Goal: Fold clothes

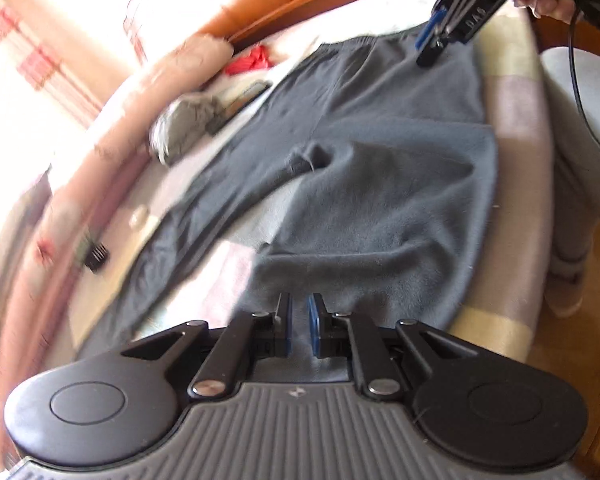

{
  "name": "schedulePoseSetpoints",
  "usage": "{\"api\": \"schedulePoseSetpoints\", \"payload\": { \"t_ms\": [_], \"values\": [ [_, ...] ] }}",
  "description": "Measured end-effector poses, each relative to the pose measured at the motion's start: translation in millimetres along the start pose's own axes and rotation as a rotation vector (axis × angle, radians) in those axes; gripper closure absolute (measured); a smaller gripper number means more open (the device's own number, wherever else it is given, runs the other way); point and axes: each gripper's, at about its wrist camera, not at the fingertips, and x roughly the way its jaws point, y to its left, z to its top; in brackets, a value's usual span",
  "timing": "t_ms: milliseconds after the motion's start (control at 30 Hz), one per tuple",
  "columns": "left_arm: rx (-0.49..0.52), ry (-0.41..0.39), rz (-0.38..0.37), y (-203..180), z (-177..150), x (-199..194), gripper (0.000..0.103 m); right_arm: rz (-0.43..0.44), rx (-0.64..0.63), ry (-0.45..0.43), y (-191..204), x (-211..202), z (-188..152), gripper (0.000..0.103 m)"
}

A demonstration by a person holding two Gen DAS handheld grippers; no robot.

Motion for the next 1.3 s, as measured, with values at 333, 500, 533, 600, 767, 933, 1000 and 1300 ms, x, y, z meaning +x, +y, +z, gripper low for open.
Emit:
{"api": "schedulePoseSetpoints", "payload": {
  "t_ms": [333, 500, 533, 600, 767, 933, 1000, 1300],
  "values": [
    [-0.055, 0.073, -0.037, -19, -32, -5, 0.097, -0.063, 0.05, 0.075, -28, 16, -23, 0.066],
    [-0.073, 0.074, -0.041, -2, -21, -17, 0.09, -0.067, 0.049, 0.056, -22, 4, -14, 0.063],
    [-0.093, 0.051, -0.033, 3, -15, -19, 0.09, -0.067, 0.049, 0.052, -20, 1, -13, 0.062],
    [-0.133, 0.017, -0.04, 7, -4, -16, 0.091, -0.063, 0.052, 0.044, -16, -1, -9, 0.061],
    [-0.212, 0.001, -0.116, -1, 5, -4, 0.09, -0.025, 0.11, 0.089, 5, 26, -4, 0.061],
    [-0.351, 0.041, -0.168, -2, -24, -2, 0.091, -0.039, 0.179, 0.084, 6, 18, -24, 0.054],
    [-0.412, 0.056, -0.168, 7, -30, -5, 0.086, -0.047, 0.201, 0.078, 7, 13, -31, 0.053],
    [-0.501, 0.05, 0.034, 74, -56, -49, 0.085, -0.087, 0.191, 0.108, 27, 6, -32, 0.033]
  ]
}}
